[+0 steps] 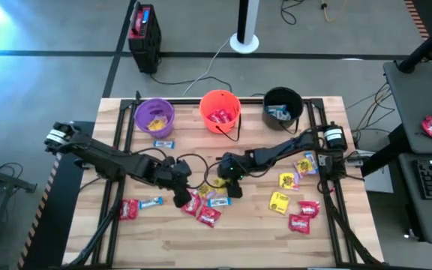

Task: Sort candy by brand, put in halloween buckets

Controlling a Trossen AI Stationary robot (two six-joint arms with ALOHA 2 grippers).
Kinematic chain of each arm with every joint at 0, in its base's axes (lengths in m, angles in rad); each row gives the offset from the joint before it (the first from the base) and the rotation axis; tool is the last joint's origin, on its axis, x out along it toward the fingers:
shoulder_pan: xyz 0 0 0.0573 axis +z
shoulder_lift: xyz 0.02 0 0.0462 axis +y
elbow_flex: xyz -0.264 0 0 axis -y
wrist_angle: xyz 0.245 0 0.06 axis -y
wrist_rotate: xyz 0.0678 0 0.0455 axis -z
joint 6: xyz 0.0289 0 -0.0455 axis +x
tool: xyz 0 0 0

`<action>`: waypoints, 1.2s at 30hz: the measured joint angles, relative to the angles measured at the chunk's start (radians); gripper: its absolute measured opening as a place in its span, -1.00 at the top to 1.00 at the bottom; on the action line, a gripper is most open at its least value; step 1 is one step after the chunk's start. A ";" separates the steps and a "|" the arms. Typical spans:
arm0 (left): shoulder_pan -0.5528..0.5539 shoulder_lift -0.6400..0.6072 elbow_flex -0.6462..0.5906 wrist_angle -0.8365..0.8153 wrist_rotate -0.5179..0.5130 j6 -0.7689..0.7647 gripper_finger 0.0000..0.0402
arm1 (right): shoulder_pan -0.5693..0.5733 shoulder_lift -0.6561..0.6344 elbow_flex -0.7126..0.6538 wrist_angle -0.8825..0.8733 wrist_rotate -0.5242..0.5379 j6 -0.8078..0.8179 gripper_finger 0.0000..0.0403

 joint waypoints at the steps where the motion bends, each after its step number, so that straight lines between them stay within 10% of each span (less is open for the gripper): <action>1: 0.000 -0.004 0.000 -0.003 -0.015 0.000 0.65 | 0.000 0.002 0.000 0.000 0.006 -0.002 0.12; 10: 0.001 -0.007 0.000 -0.005 -0.076 0.014 0.65 | 0.000 0.008 0.001 -0.010 0.002 -0.018 0.90; 36: 0.058 -0.239 0.021 -0.035 -0.192 0.147 0.79 | -0.297 -0.245 0.414 -0.372 0.133 -0.057 0.94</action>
